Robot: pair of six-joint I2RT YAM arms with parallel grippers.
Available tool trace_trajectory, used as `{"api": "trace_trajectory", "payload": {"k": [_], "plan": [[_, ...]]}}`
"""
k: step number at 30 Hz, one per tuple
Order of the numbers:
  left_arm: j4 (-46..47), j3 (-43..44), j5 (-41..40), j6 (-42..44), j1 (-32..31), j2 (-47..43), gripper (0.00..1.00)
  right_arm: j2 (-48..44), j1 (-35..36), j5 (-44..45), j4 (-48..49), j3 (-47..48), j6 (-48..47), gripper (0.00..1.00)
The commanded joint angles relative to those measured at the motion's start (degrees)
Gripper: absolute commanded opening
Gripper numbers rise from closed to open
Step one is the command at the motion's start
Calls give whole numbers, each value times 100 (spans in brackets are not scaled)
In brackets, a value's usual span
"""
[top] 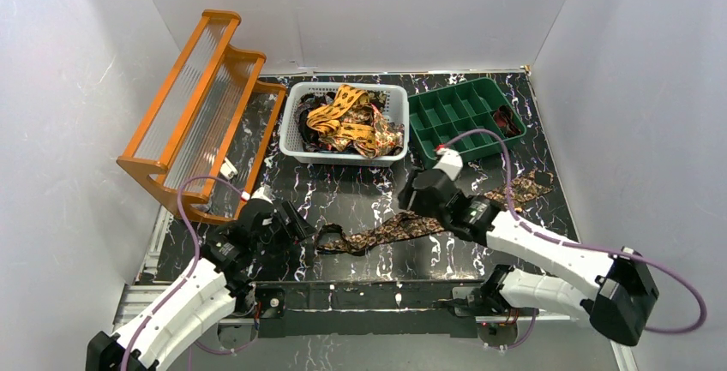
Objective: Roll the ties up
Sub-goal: Flatten out the tie in the bin.
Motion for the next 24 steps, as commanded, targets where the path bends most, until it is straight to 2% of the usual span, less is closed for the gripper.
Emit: {"api": "trace_trajectory", "payload": {"k": [1,4,7,10,13,17,22,24], "plan": [[167,-89,151,4,-209,243,70,-323,-1048,-487,-1783,-74,810,69],[340,-123,45,3,-445,600,66,-421,-2265,-883,-2260,-35,471,71],[394,-150,-188,-19,-669,655,62,-494,-3489,-1473,-2229,-37,-96,71],[510,-158,-220,-2,-813,654,62,-348,-4686,-2105,-2165,-34,-522,70],[607,-186,-221,14,-958,712,64,-90,-5417,-2625,-2120,-66,-813,70],[932,-237,-380,-41,-1066,1041,65,33,-5668,-2788,-2004,-70,-1006,69],[1040,-144,-603,44,-1197,1485,59,-18,-5671,-3180,-1826,-136,-1036,69],[1070,-147,-680,35,-1217,1545,53,-42,-5668,-3286,-1773,-191,-1041,69]]}}
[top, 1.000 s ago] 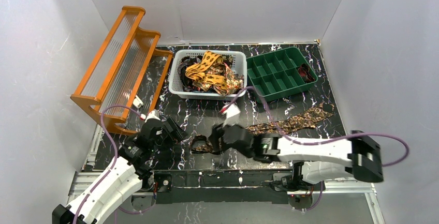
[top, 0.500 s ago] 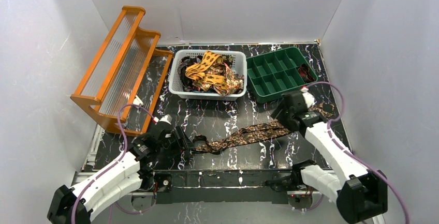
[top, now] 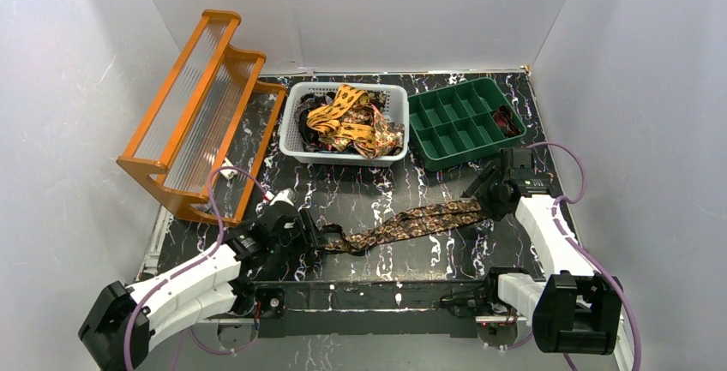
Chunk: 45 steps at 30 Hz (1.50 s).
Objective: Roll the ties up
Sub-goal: Flatten out the tie in the bin.
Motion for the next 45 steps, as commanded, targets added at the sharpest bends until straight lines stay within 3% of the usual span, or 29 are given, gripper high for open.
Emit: {"api": "trace_trajectory", "payload": {"k": [1,6,10,12,19,23,29,36,41,45], "plan": [[-14,-14,-412,27,-81,174,50,-107,-24,-410,238,-96,-157,69],[108,-19,-477,94,-133,242,32,-69,-22,-181,176,-110,-233,69],[88,67,-616,307,-136,507,7,-17,-100,-64,143,50,-332,70],[-49,230,-797,421,-136,673,0,43,-190,-54,137,162,-373,70],[-1251,1306,-2889,1221,-129,657,0,387,-345,447,0,651,-418,71],[-1357,1324,-3671,1220,-118,160,0,612,-770,485,-9,837,-431,71],[-1173,812,-3582,966,-109,-253,0,779,-1286,485,70,538,-429,70],[-1047,542,-3385,856,-109,-306,0,878,-1314,1010,-9,264,-347,69],[-1039,475,-3364,855,-109,-365,0,1284,-1317,339,326,203,-397,58],[-991,384,-3240,791,-109,-356,0,1570,-1312,73,397,221,-406,55]]}}
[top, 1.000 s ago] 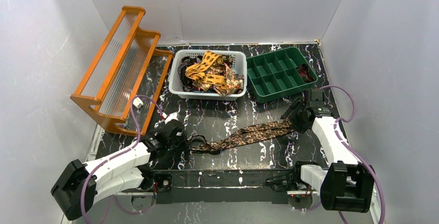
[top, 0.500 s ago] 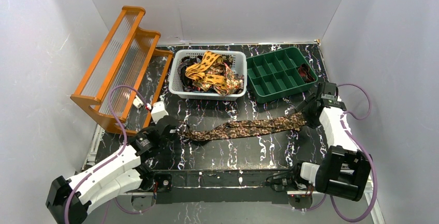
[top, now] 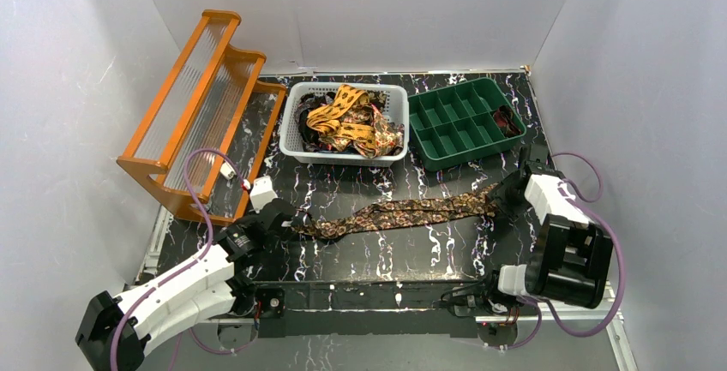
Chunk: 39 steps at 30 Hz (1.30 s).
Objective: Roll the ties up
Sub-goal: Flatten out the tie in the bin.
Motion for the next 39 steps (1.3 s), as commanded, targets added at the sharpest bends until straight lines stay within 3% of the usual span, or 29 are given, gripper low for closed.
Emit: {"api": "trace_trajectory", "payload": {"k": [1,5,9,12,17,22,33,39], "plan": [[15,-161,-17,-131,11,-45,0,131,-14,-438,299,-40,-61,54],[15,-229,65,-144,11,-64,0,281,-14,-456,551,-254,-154,49],[19,-240,88,-176,11,-126,0,585,-14,-288,566,-258,-292,37],[28,-227,109,-158,11,-104,0,512,-14,-255,532,-210,-343,19],[-11,-213,140,-152,11,-101,0,-147,-14,-244,259,192,-479,3],[142,-344,239,-163,11,-249,0,-368,-27,89,533,598,-641,1],[32,-623,238,-474,11,-730,0,748,-207,417,973,875,-675,1],[-420,-671,197,-1266,7,-740,7,908,-267,535,793,905,-528,1]]}}
